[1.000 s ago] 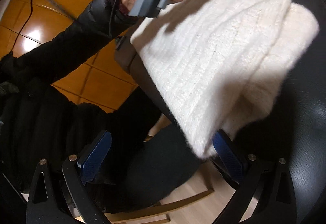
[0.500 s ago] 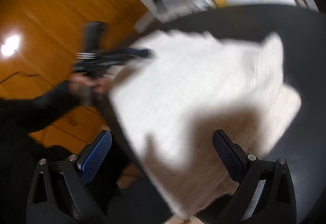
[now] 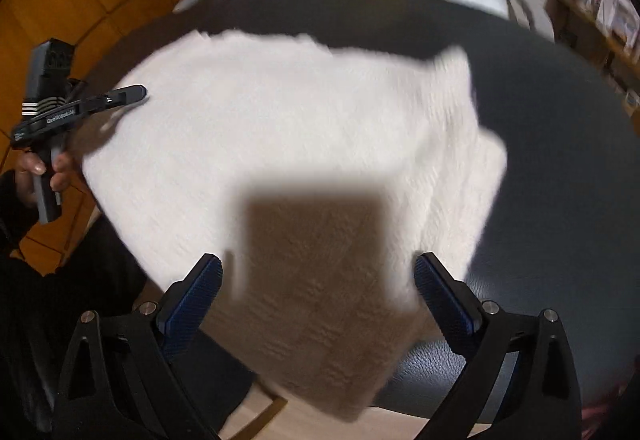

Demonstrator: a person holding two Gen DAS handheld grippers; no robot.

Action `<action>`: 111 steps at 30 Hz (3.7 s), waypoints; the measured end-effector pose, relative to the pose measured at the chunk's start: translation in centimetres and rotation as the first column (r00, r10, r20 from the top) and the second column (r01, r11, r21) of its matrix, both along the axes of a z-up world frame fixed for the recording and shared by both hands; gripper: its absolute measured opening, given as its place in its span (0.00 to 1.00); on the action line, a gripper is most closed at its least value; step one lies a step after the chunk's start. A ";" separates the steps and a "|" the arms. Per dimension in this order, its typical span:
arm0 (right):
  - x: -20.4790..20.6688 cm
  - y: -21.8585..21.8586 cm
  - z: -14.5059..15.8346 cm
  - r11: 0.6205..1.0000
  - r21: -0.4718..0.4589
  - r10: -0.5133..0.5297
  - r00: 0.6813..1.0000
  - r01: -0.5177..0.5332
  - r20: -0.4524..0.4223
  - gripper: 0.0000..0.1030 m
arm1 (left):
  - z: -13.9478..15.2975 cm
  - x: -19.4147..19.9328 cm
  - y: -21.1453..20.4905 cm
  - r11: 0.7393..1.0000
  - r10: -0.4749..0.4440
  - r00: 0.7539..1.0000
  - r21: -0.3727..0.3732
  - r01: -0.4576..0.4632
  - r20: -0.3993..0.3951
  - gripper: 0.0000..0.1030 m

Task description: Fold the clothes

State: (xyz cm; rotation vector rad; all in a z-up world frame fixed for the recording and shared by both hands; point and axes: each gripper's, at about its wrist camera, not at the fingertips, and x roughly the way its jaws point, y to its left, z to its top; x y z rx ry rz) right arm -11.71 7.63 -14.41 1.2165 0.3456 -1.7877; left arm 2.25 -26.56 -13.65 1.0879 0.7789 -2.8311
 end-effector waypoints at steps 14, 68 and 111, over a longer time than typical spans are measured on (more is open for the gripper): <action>4.7 -16.4 -0.9 0.956 -0.252 0.204 0.957 -0.150 0.204 0.97 | -4.7 10.7 -7.3 0.953 -0.043 0.999 0.302 0.032 0.029 0.28; 6.0 -15.2 -2.1 0.976 -0.211 0.058 0.998 -0.049 0.037 0.98 | -7.5 9.8 -7.3 0.889 -0.214 0.976 0.420 0.182 0.029 0.22; 3.4 -11.8 -1.3 0.986 -0.165 -0.012 0.995 -0.004 -0.097 1.00 | -3.5 -0.6 -11.0 0.943 -0.201 0.979 0.262 0.204 -0.039 0.03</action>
